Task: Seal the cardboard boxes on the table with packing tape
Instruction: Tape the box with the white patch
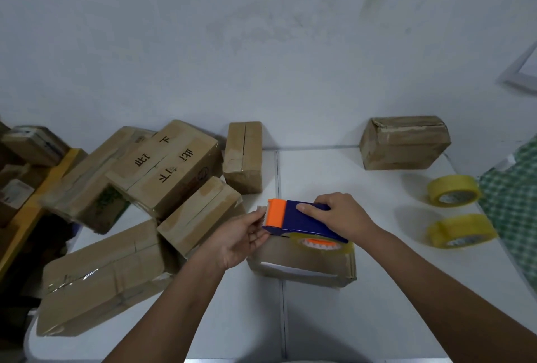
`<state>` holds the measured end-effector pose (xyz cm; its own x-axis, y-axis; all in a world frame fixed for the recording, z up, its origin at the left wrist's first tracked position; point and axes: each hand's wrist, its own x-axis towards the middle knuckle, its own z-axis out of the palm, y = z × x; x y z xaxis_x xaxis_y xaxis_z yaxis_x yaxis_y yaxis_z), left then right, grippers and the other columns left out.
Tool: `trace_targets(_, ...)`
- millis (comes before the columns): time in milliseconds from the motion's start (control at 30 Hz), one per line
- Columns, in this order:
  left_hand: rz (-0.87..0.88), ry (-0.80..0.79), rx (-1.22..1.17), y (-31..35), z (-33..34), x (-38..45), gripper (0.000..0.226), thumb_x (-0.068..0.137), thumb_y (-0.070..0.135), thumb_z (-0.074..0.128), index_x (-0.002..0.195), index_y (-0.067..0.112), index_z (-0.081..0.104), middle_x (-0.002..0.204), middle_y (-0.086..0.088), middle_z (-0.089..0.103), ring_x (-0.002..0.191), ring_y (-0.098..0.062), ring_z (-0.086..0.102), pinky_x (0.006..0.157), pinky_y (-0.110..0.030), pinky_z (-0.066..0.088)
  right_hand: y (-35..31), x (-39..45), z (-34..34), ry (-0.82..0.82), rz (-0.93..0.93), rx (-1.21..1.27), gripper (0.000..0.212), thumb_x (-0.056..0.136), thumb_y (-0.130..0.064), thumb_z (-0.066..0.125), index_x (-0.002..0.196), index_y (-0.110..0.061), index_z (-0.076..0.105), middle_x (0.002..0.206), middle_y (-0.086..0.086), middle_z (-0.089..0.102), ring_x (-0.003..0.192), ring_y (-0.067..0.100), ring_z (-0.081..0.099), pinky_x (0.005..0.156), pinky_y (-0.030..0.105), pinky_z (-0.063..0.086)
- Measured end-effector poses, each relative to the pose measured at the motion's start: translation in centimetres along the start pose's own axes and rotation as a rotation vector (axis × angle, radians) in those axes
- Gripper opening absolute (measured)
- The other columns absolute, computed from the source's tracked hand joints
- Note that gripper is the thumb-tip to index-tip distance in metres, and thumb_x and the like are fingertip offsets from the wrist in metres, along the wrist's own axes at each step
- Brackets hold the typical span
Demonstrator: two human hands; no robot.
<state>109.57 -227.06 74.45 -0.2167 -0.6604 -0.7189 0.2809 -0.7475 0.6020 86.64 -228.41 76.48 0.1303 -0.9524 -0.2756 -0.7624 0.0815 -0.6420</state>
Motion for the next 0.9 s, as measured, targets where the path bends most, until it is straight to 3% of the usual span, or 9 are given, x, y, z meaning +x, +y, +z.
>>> trace_targets(133,0.026,0.045,-0.009,-0.5,0.5,0.1,0.032,0.095,0.025,0.063,0.121,0.006,0.061,0.102,-0.012,0.074,0.085,-0.011,0.071,0.069,-0.022,0.056,-0.1,0.1,-0.1,-0.005,-0.002,-0.010,0.054,0.085,-0.068,0.049,0.101,-0.021,0.068,0.087,-0.008,0.071,0.074,0.010,0.066,0.068,0.022,0.052)
trace_targets(333,0.034,0.075,-0.019,-1.0,0.7,0.1,0.029,0.096,0.020,0.063,0.121,0.005,0.061,0.097,-0.010,0.074,0.081,-0.009,0.071,0.062,-0.021,0.055,-0.3,-0.1,-0.2,-0.031,-0.011,-0.034,0.054,0.086,-0.068,0.048,0.098,-0.019,0.069,0.086,-0.005,0.071,0.075,0.012,0.066,0.072,0.028,0.054)
trace_targets(533,0.028,0.095,-0.030,-1.3,0.6,0.2,0.027,0.095,0.019,0.064,0.119,0.006,0.062,0.099,-0.010,0.074,0.081,-0.009,0.071,0.060,-0.021,0.054,-0.4,-0.3,-0.2,-0.027,-0.018,-0.052,0.053,0.087,-0.066,0.047,0.100,-0.019,0.068,0.088,-0.005,0.070,0.075,0.011,0.065,0.067,0.021,0.050)
trace_targets(733,0.116,0.191,0.086,-1.6,1.2,0.4,0.012,0.101,0.015,0.054,0.104,0.009,0.065,0.095,-0.011,0.071,0.088,-0.014,0.065,0.068,-0.024,0.051,-0.4,-0.3,-0.3,-0.046,-0.027,-0.054,0.055,0.087,-0.067,0.048,0.104,-0.019,0.068,0.090,-0.005,0.070,0.077,0.011,0.066,0.067,0.021,0.051)
trace_targets(900,0.174,0.219,0.320,-1.5,1.6,0.5,0.019,0.104,0.019,0.050,0.101,0.007,0.064,0.104,-0.017,0.070,0.098,-0.020,0.064,0.089,-0.036,0.052,-1.1,-0.2,-1.1,-0.098,-0.043,-0.045,0.052,0.088,-0.065,0.050,0.115,-0.023,0.066,0.100,-0.006,0.070,0.082,0.009,0.065,0.074,0.025,0.055)
